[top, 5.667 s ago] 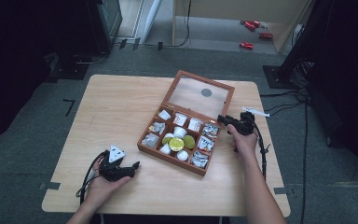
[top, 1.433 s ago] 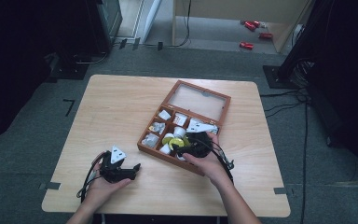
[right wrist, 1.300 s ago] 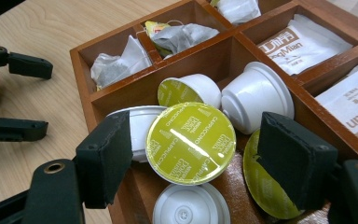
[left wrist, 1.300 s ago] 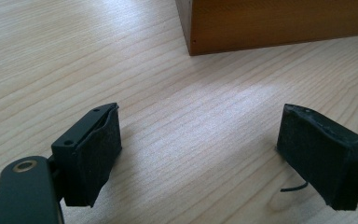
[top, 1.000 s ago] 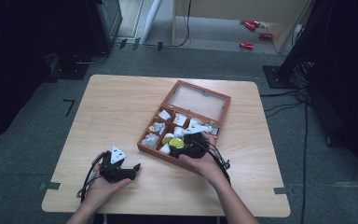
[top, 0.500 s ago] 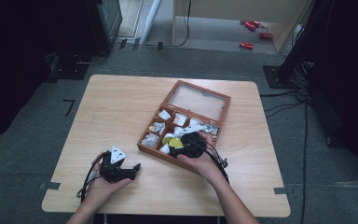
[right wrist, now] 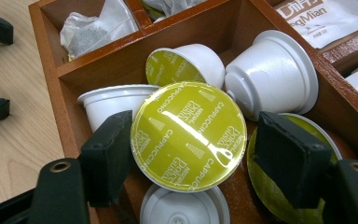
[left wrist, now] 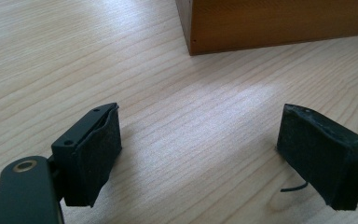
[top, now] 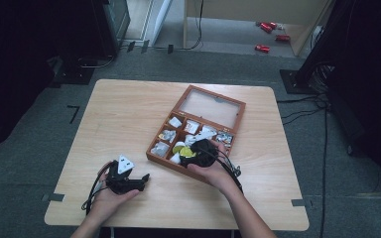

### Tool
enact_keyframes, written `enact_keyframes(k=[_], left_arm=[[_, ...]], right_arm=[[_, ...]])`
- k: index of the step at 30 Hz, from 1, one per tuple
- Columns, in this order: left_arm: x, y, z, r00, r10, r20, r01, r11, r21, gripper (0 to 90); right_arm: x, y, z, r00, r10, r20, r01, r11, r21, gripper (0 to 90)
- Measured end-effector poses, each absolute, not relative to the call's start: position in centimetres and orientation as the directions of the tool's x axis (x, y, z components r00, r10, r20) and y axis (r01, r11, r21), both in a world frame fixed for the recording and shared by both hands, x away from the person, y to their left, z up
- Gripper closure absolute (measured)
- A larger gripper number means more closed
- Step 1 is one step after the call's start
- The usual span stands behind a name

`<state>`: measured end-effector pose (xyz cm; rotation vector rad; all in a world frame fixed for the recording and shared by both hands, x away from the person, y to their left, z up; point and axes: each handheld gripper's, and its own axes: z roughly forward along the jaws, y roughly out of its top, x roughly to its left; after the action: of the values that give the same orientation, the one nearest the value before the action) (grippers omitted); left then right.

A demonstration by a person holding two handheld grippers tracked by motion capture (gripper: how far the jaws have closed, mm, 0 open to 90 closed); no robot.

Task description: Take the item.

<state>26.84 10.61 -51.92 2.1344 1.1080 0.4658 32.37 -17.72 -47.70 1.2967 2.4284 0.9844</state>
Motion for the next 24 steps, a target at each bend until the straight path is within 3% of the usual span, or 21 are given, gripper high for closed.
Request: enact_keyframes(k=[6, 24], left_arm=[[26.84, 10.61, -51.92, 0.574, 0.819, 0.005, 0.576, -0.408, 0.708, 14.4], [26.86, 10.62, -51.91, 0.574, 0.819, 0.006, 0.576, -0.409, 0.708, 14.5]], right_arm=[[32.24, -17.67, -47.65, -0.607, 0.787, 0.110, 0.639, 0.401, 0.656, 37.7], [31.81, -18.16, -47.12, -0.607, 0.781, 0.144, 0.626, 0.359, 0.692, 38.4]])
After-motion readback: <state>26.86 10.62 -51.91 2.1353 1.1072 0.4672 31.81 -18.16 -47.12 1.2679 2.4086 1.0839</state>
